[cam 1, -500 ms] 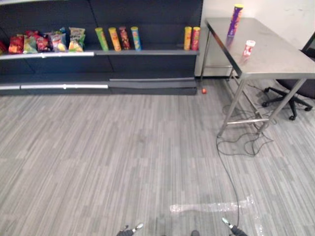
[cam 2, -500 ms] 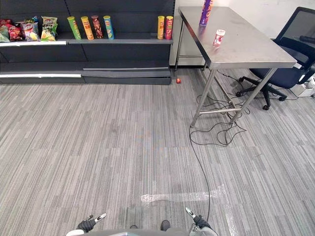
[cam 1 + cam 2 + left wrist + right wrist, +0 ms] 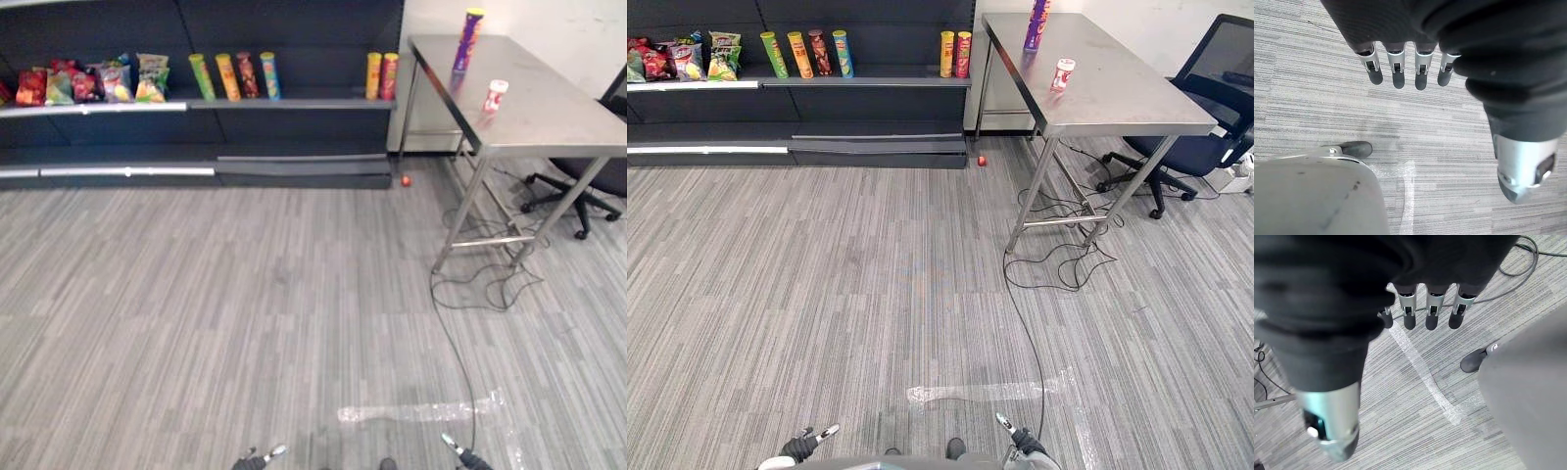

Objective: Put the gum and the chips on the shelf.

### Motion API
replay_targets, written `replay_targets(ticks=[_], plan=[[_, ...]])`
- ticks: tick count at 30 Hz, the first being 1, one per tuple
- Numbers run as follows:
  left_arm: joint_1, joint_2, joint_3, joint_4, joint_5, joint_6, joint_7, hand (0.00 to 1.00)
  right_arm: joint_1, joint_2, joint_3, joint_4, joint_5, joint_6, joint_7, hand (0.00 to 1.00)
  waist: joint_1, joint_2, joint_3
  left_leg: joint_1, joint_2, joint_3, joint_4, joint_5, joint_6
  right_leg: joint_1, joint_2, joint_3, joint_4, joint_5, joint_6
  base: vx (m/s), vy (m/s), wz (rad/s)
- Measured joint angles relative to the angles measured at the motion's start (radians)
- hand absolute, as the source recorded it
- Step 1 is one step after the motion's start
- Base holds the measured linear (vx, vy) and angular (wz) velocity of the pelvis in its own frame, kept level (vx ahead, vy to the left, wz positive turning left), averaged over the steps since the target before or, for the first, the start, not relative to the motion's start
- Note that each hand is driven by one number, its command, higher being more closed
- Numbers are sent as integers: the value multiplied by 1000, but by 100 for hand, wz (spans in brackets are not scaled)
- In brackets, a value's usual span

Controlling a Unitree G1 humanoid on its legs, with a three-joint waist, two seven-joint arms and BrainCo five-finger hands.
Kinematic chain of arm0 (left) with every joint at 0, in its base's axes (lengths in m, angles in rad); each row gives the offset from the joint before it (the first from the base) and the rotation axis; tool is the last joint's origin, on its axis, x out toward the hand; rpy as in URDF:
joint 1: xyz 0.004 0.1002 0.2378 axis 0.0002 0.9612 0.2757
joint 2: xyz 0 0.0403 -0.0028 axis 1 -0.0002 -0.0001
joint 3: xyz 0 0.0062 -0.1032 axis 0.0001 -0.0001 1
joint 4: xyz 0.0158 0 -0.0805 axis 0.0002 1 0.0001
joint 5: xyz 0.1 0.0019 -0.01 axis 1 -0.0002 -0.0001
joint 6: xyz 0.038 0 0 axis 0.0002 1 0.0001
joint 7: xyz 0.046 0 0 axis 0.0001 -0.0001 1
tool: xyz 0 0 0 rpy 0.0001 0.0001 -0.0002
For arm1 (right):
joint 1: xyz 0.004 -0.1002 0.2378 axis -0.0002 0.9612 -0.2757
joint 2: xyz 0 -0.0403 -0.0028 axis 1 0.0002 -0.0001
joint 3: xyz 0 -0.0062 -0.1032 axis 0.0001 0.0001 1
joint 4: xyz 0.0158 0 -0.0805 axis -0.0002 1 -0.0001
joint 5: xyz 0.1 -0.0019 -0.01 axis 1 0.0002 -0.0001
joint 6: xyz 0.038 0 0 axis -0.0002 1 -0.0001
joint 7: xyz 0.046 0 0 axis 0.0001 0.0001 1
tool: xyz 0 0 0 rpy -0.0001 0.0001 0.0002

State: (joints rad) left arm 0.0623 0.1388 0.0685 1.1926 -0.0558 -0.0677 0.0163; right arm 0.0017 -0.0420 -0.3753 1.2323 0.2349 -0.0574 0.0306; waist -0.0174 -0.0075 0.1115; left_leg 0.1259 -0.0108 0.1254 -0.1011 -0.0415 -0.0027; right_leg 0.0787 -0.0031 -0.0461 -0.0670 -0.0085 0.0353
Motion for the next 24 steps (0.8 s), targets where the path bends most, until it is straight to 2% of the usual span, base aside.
replay_targets(ticks=[24], plan=[[0,10,-25,0,22,-10,0,0,-1,0,29,-1,-38,-2,1,0,2,-8,3,15,0,-1,0,0,0,16,-1,-3,-2,0,0,0,0,0]])
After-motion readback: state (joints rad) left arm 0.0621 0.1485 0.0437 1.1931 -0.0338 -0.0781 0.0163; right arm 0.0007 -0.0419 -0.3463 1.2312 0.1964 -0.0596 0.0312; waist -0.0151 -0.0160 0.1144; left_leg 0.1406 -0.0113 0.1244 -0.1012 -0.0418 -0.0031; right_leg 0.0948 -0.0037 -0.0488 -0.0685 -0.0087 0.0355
